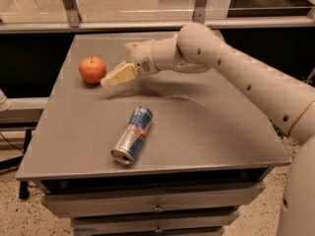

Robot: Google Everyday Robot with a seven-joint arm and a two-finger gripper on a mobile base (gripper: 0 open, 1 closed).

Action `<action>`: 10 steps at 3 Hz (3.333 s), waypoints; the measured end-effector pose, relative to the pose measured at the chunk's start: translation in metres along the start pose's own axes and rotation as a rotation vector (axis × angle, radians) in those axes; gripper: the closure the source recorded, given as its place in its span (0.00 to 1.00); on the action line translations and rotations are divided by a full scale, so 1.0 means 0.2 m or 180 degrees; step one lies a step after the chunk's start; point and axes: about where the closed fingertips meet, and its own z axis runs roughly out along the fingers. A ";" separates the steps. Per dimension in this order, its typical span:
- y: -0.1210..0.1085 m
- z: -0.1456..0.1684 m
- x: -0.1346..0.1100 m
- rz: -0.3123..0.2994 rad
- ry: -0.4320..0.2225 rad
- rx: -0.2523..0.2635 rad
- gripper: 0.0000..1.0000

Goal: Move apple near sponge

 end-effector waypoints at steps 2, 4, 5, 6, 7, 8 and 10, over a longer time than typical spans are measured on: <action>0.08 0.26 0.01 0.0150 -0.0197 -0.0179 0.17; 0.11 0.26 0.01 0.0272 -0.0274 -0.0200 0.64; 0.06 0.11 0.06 0.0335 -0.0274 -0.0016 0.88; -0.07 -0.15 0.08 0.0326 -0.0278 0.0317 1.00; -0.25 -0.62 0.13 0.0282 -0.0260 0.0896 1.00; -0.25 -0.62 0.13 0.0283 -0.0259 0.0897 1.00; -0.53 -0.89 0.32 0.0403 -0.0164 0.1458 1.00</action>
Offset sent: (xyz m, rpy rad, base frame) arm -0.0016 0.0683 -0.0296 0.1095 0.0688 0.0555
